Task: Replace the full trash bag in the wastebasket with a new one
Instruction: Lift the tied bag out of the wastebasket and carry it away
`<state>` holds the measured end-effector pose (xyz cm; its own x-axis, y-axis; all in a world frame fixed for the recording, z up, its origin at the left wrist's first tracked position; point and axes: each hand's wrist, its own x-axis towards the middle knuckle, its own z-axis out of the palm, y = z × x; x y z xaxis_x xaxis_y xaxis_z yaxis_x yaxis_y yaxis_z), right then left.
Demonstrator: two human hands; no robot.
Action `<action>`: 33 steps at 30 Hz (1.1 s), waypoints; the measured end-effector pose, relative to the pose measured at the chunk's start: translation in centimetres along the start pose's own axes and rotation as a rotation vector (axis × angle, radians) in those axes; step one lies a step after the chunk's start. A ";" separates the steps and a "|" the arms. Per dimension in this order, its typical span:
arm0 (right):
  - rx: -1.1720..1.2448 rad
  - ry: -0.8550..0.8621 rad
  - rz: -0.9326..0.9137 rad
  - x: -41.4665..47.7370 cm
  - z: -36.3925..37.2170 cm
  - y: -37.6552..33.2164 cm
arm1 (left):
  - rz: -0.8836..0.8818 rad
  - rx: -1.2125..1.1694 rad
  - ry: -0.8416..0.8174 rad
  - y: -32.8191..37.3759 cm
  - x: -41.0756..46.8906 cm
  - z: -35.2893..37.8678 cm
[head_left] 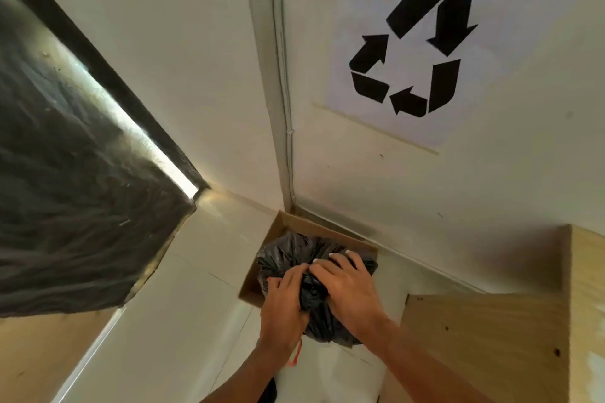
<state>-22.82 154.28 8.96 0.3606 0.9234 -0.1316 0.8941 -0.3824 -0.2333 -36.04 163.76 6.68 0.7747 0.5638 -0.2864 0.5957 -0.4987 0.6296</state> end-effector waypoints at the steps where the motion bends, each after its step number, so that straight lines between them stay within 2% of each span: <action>1: -0.001 -0.021 0.012 1.1 1.7 0.5 | -0.010 -0.008 -0.011 -1.2 1.4 0.9; 8: 0.022 -0.181 0.091 6.0 13.3 4.1 | -0.094 -0.043 -0.128 -8.9 8.9 8.9; 18: 0.042 -0.302 0.123 9.2 26.2 8.2 | -0.116 -0.036 -0.221 -18.1 14.4 19.7; 21: 0.004 -0.371 0.162 9.4 28.3 8.6 | -0.128 0.035 -0.415 -20.1 16.2 21.1; 24: 0.000 -0.437 0.246 8.8 29.3 8.3 | -0.110 0.239 -0.573 -20.1 17.4 20.1; 26: 0.065 -0.435 0.267 8.0 29.5 8.1 | -0.027 0.331 -0.531 -19.6 17.3 18.3; 28: 0.184 -0.395 0.316 6.6 29.2 7.6 | 0.038 0.346 -0.345 -19.8 16.6 16.7; 30: 0.286 -0.324 0.445 4.6 28.7 7.0 | 0.054 0.415 -0.173 -21.1 16.1 15.7; 33: 0.302 -0.331 0.549 1.0 29.3 5.8 | -0.003 0.596 -0.148 -23.8 15.7 15.1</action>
<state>-25.11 152.02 -20.79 0.5957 0.5539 -0.5817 0.4761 -0.8268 -0.2996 -34.79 174.54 -23.69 0.7685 0.4899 -0.4117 0.5811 -0.8037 0.1284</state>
